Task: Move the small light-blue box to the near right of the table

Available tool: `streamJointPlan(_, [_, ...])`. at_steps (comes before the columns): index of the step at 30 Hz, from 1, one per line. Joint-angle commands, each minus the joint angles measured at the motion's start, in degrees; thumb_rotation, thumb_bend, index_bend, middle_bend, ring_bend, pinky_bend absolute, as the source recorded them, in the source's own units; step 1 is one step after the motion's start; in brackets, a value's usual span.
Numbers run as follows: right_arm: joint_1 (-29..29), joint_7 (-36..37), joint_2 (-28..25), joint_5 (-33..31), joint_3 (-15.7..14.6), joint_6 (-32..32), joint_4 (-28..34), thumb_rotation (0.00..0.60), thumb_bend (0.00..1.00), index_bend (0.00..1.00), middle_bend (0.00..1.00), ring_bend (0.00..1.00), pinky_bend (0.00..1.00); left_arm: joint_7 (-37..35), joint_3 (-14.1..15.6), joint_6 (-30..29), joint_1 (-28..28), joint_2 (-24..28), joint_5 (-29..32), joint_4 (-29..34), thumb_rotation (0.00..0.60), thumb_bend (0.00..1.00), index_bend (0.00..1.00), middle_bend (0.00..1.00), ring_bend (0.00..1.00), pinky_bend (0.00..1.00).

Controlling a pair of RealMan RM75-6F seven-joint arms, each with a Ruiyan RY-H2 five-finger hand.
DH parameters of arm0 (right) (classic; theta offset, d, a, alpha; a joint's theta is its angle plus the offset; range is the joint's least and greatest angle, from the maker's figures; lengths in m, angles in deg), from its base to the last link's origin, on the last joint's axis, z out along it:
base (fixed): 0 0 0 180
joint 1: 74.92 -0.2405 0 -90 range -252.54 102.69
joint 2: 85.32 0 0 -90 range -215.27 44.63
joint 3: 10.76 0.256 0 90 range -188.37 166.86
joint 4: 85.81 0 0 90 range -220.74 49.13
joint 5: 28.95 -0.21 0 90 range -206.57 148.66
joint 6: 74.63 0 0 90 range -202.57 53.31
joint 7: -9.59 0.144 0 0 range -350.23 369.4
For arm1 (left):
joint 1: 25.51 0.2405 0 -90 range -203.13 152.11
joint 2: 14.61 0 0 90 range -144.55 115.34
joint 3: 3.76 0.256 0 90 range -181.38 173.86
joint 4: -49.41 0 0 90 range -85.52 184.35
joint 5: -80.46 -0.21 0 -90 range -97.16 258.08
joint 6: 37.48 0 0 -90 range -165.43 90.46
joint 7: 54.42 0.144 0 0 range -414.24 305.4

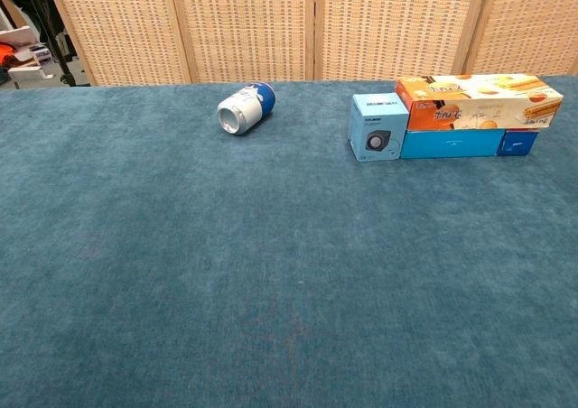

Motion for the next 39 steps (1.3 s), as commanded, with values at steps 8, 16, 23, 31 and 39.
streamJointPlan(8, [-0.9,-1.2,0.6,0.6,-0.2,-1.2,-0.3,0.600,0.00,0.00,0.00,0.00,0.00,0.1,-0.5,-0.3,0.1,-0.1,0.7,0.3,0.600,0.00,0.00,0.00,0.00,0.00])
streamJointPlan(16, [-11.7,1.3,1.1,6.2,4.2,-8.8,-5.5,0.600,0.00,0.00,0.00,0.00,0.00,-1.3,-1.5,-0.7,-0.4,-1.3,0.7,-0.4,0.600,0.00,0.00,0.00,0.00,0.00])
streamJointPlan(23, [-24.2,4.3,-0.4,3.5,8.9,-23.7,-4.0,0.600,0.00,0.00,0.00,0.00,0.00,1.0,-2.5,1.3,-1.3,-2.2,3.3,0.0,0.600,0.00,0.00,0.00,0.00,0.00])
streamJointPlan(31, [-37.5,-9.6,2.3,-12.4,14.9,-40.4,-1.6,0.600,0.00,0.00,0.00,0.00,0.00,4.0,-3.4,4.6,-2.8,-3.1,6.6,0.0,0.600,0.00,0.00,0.00,0.00,0.00])
streamJointPlan(39, [-50.4,-28.2,15.2,-37.4,13.7,-44.9,-15.0,0.600,0.00,0.00,0.00,0.00,0.00,4.4,-4.8,6.7,-3.8,-3.3,10.2,-0.4,0.600,0.00,0.00,0.00,0.00,0.00])
